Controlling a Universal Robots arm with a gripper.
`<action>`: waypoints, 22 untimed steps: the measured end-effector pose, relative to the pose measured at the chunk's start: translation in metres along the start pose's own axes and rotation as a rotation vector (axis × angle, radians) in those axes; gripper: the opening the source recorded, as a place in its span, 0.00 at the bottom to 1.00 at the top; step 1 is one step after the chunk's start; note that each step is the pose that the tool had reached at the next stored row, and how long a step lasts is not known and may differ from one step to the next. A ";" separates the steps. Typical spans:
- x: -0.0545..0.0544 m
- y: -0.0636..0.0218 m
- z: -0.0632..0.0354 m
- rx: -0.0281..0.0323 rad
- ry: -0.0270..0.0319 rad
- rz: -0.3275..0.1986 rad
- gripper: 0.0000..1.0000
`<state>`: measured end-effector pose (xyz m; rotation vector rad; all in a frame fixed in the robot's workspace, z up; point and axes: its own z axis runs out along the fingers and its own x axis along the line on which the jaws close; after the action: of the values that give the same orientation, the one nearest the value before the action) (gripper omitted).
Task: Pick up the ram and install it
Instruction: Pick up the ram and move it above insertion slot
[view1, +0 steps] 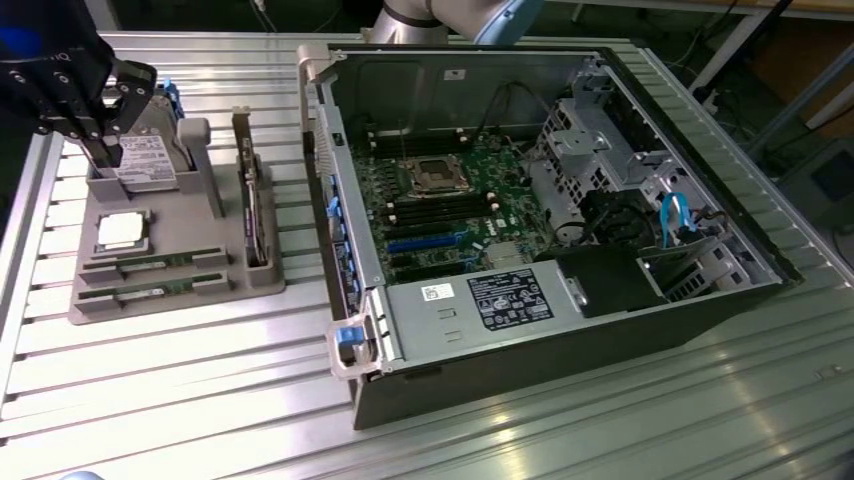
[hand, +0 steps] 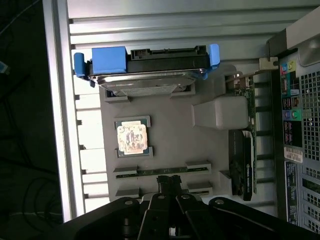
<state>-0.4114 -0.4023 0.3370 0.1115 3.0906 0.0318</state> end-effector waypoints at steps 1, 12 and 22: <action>0.000 0.0000 0.0000 0.0000 0.0000 0.000 0.11; 0.000 0.0000 0.0000 0.0000 0.0000 0.000 0.42; 0.001 -0.0003 0.0143 0.0003 0.0000 0.000 0.42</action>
<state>-0.4114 -0.4023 0.3227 0.1114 3.0906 0.0313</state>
